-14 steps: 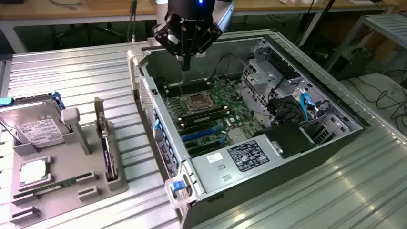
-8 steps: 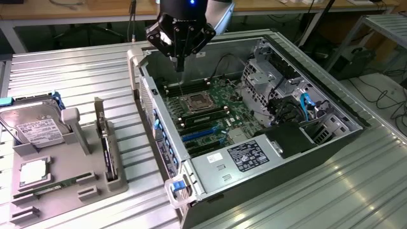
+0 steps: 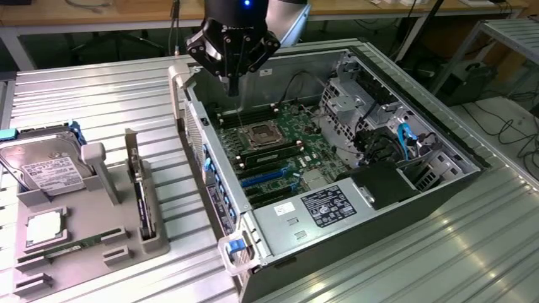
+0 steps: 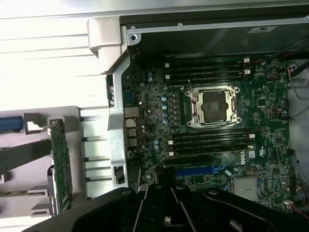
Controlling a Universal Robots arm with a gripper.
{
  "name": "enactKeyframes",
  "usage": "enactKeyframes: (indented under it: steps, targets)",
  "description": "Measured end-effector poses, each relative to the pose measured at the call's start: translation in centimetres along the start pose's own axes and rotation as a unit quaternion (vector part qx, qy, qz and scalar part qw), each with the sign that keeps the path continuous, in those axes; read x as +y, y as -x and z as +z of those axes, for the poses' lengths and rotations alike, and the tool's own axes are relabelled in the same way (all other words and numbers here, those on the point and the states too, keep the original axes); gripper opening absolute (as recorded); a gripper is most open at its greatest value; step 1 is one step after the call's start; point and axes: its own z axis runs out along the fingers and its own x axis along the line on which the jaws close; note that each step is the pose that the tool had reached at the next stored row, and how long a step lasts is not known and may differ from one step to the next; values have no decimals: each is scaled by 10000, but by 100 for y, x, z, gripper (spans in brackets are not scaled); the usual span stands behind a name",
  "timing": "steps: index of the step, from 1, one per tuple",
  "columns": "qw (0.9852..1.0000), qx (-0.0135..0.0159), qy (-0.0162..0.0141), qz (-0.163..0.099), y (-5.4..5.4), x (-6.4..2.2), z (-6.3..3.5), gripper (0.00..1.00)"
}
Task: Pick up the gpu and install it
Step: 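Reach for the gpu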
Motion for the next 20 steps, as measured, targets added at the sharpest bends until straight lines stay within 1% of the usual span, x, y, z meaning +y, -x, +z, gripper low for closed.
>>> enactKeyframes:
  steps: [9, 20]
  targets:
    - [10000, 0, 0, -1, -65, -10, 0, 11]
    - [10000, 0, 0, -4, -180, -25, 3, 11]
